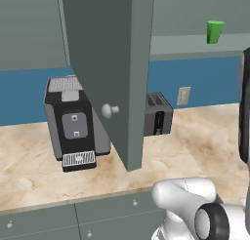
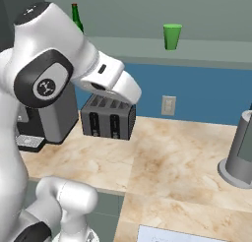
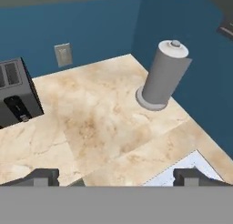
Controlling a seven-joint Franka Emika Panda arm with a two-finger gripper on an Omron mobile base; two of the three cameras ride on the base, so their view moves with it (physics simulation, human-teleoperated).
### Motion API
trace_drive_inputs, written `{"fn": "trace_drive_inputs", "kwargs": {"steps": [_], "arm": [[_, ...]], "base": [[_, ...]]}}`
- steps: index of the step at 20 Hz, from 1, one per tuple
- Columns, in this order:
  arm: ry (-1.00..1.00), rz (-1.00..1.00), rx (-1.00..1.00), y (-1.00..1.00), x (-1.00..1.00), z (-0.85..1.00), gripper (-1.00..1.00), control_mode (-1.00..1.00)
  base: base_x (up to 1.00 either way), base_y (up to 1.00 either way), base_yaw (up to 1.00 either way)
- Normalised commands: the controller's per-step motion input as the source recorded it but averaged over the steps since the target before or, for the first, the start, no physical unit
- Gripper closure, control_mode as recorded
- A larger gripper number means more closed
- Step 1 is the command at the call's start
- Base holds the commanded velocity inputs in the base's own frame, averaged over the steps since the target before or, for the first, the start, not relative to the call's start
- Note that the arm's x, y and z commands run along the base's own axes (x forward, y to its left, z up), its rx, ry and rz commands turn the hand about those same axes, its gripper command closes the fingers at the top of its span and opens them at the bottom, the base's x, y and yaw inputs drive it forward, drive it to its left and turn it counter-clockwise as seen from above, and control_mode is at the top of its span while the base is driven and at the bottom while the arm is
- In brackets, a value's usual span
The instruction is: Open the cabinet directly in front. Then move the beer and the cup to the dining counter with the candle on it.
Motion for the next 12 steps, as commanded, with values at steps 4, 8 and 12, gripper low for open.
{"fn": "trace_drive_inputs", "kwargs": {"steps": [4,8,12], "arm": [[-0.04,0.14,0.13,1.00,0.40,0.16,-1.00,-1.00],[-0.13,0.20,0.04,1.00,0.40,0.00,-1.00,-1.00],[-0.34,0.26,0.00,0.95,0.46,-0.59,-1.00,-1.00]], "base": [[0.00,0.00,0.00],[0.00,0.00,0.00],[0.00,0.00,0.00]]}}
